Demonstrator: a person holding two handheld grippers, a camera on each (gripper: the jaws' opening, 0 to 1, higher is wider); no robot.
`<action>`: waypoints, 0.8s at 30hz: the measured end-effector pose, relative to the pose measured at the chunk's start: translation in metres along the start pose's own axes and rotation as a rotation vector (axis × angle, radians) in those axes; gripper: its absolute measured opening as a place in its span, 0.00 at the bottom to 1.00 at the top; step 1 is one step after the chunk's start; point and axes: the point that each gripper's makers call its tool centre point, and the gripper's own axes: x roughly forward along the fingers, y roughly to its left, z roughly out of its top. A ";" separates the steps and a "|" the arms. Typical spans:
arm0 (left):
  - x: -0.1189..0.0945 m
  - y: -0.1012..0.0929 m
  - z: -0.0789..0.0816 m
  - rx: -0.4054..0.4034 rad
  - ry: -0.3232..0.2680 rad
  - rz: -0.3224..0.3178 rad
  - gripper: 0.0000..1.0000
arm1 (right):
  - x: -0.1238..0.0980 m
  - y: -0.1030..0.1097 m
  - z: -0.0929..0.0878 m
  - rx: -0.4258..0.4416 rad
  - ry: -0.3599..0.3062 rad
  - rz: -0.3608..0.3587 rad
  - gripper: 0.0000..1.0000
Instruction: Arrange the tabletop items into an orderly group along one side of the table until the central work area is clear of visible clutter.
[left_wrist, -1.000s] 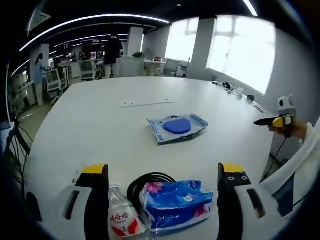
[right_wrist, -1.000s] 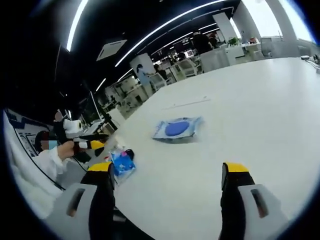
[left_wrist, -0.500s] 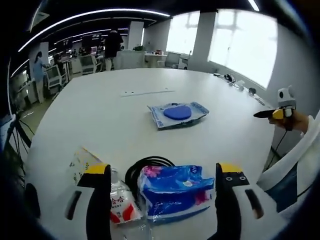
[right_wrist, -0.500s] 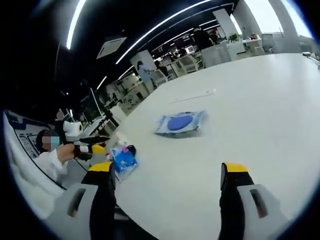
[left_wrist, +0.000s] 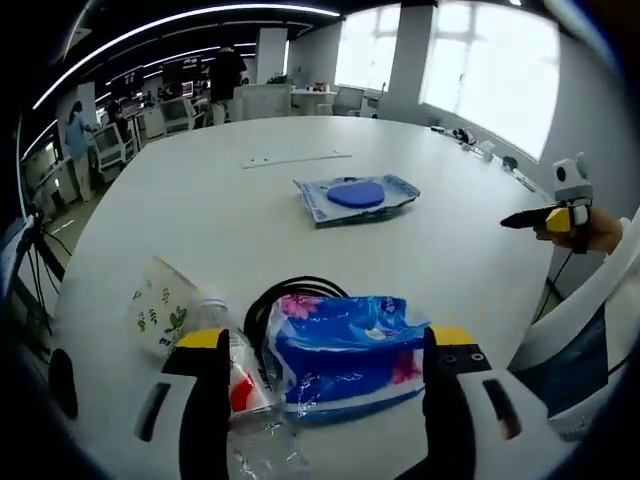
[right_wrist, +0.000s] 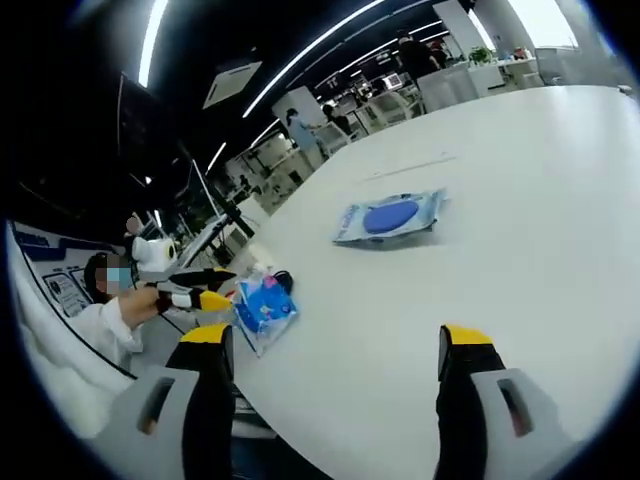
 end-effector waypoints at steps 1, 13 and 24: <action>0.000 0.000 -0.001 -0.003 0.003 -0.001 0.79 | 0.002 0.004 -0.003 -0.004 0.008 0.011 0.83; 0.006 0.006 -0.011 0.001 0.035 0.024 0.69 | 0.046 0.047 -0.038 0.027 0.126 0.100 0.69; 0.011 0.006 -0.013 -0.008 0.047 0.042 0.54 | 0.106 0.071 -0.069 0.052 0.245 0.153 0.51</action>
